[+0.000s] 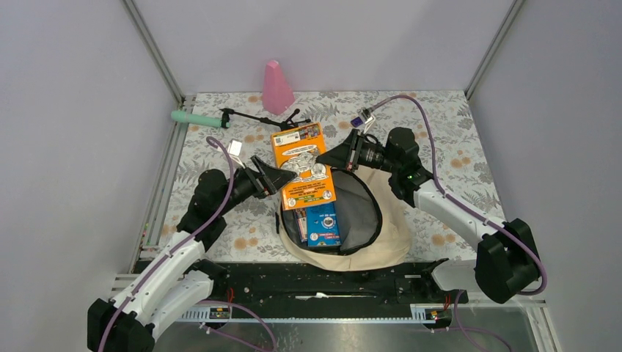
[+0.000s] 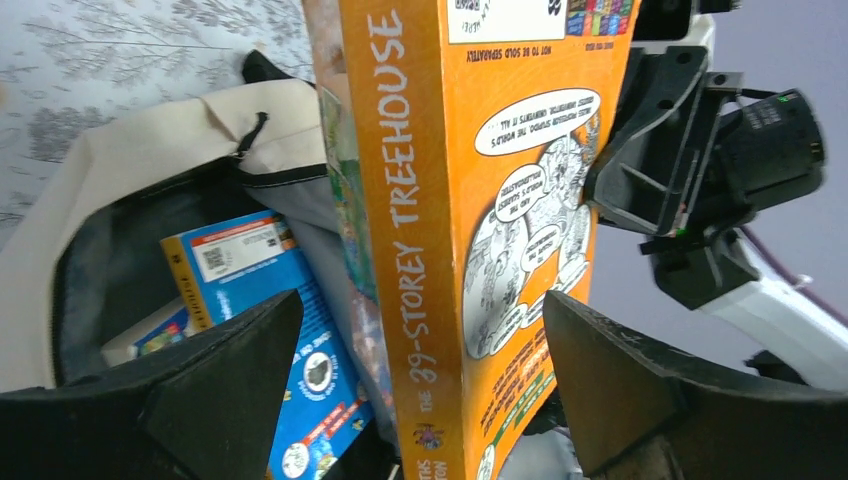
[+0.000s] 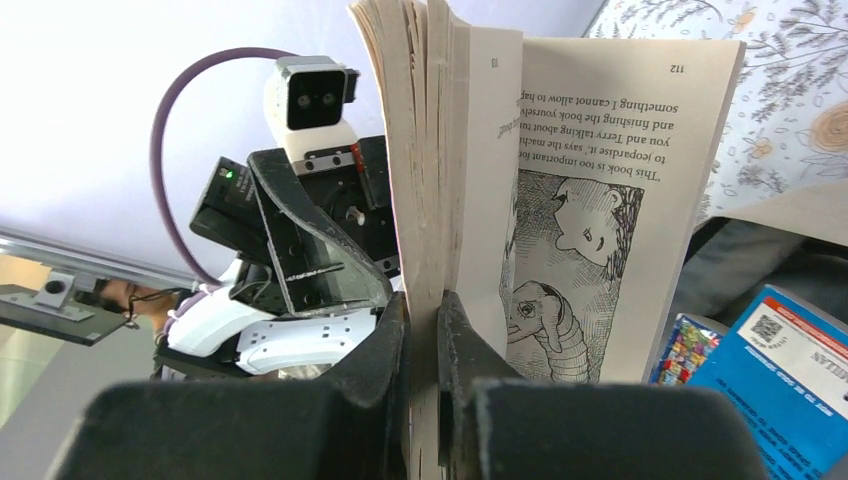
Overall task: Pack the student bag
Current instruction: Pick up the book from the center of the board.
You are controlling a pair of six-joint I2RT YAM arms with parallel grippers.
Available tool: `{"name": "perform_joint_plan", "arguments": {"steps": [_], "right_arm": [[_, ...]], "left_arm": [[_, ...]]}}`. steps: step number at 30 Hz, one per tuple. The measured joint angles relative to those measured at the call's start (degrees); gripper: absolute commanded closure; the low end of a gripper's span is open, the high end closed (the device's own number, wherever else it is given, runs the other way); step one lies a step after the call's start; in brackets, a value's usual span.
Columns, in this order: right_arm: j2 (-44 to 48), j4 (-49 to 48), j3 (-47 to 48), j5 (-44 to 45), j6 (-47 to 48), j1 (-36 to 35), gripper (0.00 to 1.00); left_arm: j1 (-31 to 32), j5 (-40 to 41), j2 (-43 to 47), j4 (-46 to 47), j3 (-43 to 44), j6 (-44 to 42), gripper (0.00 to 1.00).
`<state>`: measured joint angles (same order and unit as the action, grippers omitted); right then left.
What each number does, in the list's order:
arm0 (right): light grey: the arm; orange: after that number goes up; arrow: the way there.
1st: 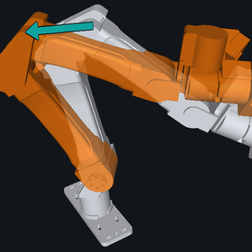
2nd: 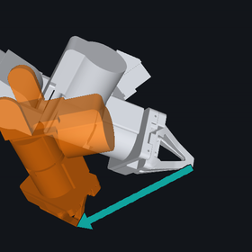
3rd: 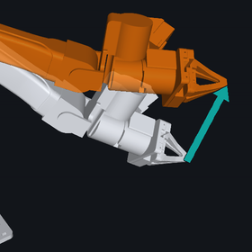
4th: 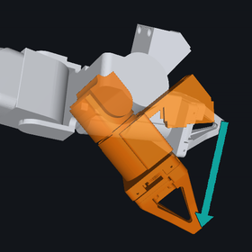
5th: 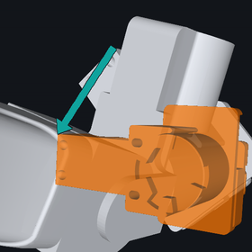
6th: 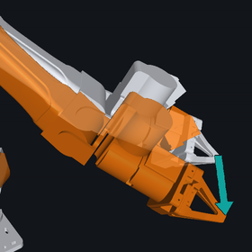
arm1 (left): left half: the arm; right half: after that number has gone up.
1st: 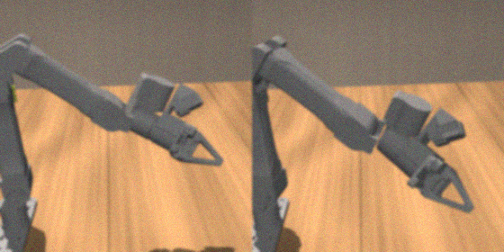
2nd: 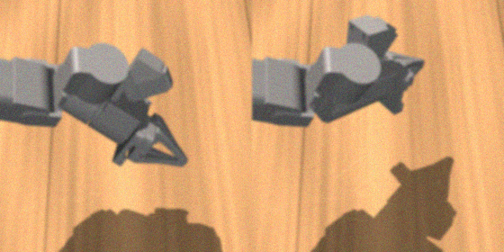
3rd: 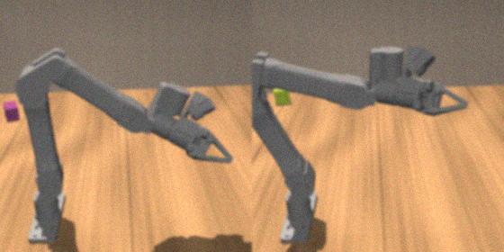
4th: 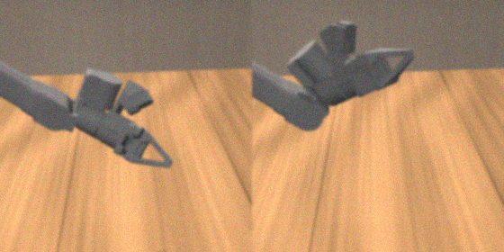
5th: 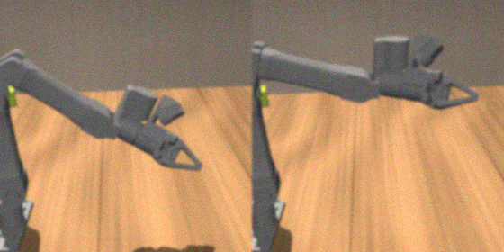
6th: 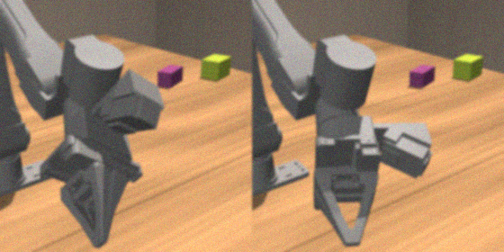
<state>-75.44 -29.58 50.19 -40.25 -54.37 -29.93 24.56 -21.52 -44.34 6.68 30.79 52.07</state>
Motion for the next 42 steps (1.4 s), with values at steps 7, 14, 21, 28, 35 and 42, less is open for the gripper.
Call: {"name": "perform_joint_plan", "arguments": {"steps": [7, 14, 21, 28, 35, 42], "right_arm": [[0.92, -2.47, -1.07, -1.05, -1.49, -0.35, 1.0], [1.55, -2.93, -1.22, -1.46, -1.49, -0.76, 1.0], [1.22, -2.64, -1.2, -1.42, -0.81, -0.83, 1.0], [1.31, 3.85, -0.24, 0.24, 5.27, -0.74, 0.32], [3.54, 25.27, 6.05, 4.37, 19.08, -0.94, 0.16], [12.48, 45.09, 10.12, 15.67, 31.36, 0.35, 0.12]], "left_arm": [[0.02, -3.39, -1.33, 9.18, -2.69, 6.86, 0.23], [0.72, -5.49, -3.96, 15.76, -2.82, 10.1, 0.41], [1.07, -6.56, -5.42, 18.64, -2.82, 12.33, 0.74], [1.11, -6.49, -5.14, 16.7, -3.37, 12.44, 1.0], [1.46, -5.35, -1.75, 9.46, -3.58, 9.57, 1.0], [1.49, -3.26, 1.9, -0.04, -3.48, 5.79, 1.0]]}}
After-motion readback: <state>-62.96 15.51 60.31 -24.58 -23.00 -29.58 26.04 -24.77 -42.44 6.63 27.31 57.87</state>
